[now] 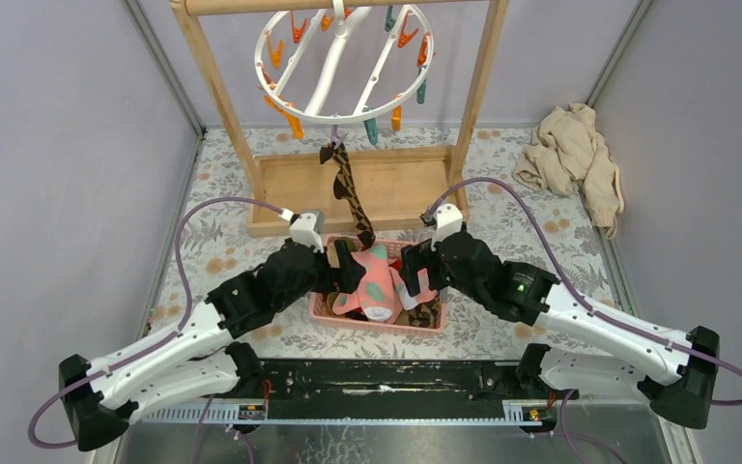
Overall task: Remove the socks clipped to the hanger
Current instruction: Adjust the sock in the bin.
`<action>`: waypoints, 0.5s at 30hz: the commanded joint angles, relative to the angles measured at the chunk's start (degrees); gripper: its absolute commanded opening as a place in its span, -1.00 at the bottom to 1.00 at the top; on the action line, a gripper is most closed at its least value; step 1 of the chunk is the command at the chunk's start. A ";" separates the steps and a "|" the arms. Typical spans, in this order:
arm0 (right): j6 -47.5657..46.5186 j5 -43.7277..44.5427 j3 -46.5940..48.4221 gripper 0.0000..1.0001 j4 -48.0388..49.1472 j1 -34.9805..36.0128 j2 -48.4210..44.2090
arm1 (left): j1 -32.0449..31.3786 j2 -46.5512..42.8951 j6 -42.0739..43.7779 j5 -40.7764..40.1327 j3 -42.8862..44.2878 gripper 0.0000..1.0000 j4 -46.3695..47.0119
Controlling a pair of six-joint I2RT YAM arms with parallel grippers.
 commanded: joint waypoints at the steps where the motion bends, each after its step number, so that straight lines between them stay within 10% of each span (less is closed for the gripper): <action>1: 1.14 4.50 5.01 0.99 -5.78 -0.32 -0.17 | 0.19 4.30 0.77 2.78 4.35 0.97 -0.44; 15: 6.90 2.41 14.48 0.99 -16.59 -0.54 4.49 | 6.87 24.43 4.00 17.06 14.80 0.97 -0.12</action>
